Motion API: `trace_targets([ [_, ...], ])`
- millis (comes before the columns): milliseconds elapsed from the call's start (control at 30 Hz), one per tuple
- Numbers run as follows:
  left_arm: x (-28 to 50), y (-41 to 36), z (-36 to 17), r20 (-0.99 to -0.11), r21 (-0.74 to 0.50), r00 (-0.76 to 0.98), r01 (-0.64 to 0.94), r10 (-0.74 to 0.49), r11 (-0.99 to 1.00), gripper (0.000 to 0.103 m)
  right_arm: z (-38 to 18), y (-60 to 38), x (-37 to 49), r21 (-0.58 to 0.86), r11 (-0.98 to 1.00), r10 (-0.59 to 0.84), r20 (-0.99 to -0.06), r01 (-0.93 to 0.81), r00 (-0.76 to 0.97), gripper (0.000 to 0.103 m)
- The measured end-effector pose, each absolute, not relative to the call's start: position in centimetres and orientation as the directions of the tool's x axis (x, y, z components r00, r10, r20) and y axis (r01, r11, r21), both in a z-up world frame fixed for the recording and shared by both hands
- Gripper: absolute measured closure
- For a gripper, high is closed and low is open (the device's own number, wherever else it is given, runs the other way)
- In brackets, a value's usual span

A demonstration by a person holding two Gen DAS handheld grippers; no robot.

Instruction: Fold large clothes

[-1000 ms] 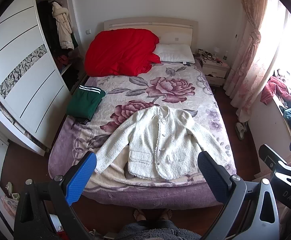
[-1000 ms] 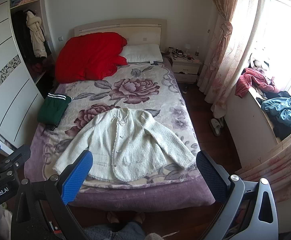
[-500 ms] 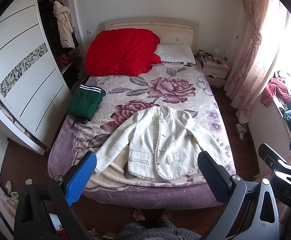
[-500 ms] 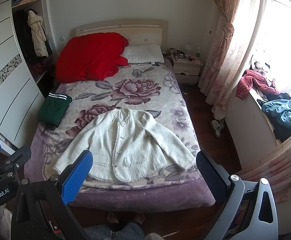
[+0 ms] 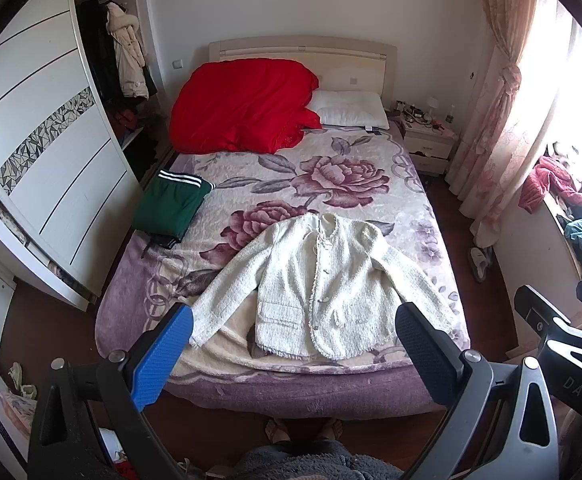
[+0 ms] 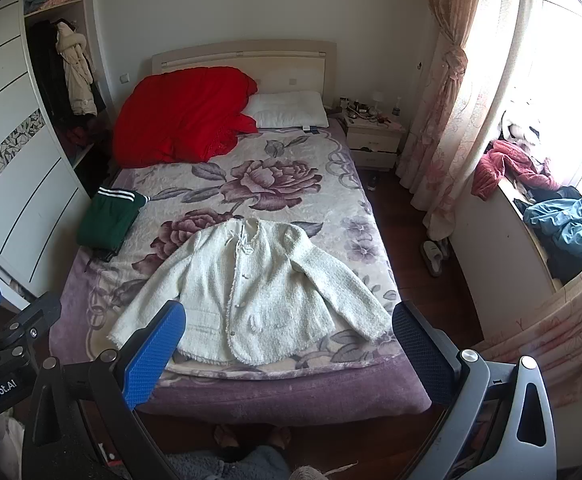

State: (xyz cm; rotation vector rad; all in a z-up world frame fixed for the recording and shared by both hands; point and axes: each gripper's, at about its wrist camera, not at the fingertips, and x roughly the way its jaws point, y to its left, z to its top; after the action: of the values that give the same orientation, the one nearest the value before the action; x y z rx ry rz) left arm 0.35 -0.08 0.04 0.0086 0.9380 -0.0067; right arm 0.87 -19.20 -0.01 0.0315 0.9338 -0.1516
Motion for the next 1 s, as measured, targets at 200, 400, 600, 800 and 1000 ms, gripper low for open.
trace_targets([
  [200, 0.3, -0.1, 0.0, -0.807, 0.003, 0.591, 0.009, -0.003, 1.0, 0.0, 0.1, -19.4, 0.9, -0.038, 0.989, -0.115, -0.802, 0.142, 0.586, 0.0],
  [400, 0.4, 0.0, 0.1, -0.806, 0.002, 0.591, 0.009, -0.004, 1.0, 0.0, 0.2, -19.3, 1.0, -0.037, 0.989, -0.115, -0.801, 0.143, 0.588, 0.0],
  [600, 1.4, -0.2, 0.5, -0.813, -0.011, 0.582, -0.008, -0.005, 1.0, 0.0, 0.4, -19.3, 1.9, -0.016, 0.987, -0.106, -0.808, 0.158, 0.58, 0.0],
  [800, 5.4, 0.0, -3.5, -0.751, 0.149, 0.647, -0.03, 0.133, 0.988, 0.0, -4.0, -22.3, 5.4, 0.069, 0.958, -0.088, -0.854, 0.279, 0.512, 0.0],
  [1000, 9.3, 1.3, -11.1, -0.739, 0.35, 0.615, 0.002, 0.275, 0.937, 0.0, -16.2, -30.9, 4.9, 0.08, 0.827, -0.157, -0.918, 0.556, 0.365, 0.02],
])
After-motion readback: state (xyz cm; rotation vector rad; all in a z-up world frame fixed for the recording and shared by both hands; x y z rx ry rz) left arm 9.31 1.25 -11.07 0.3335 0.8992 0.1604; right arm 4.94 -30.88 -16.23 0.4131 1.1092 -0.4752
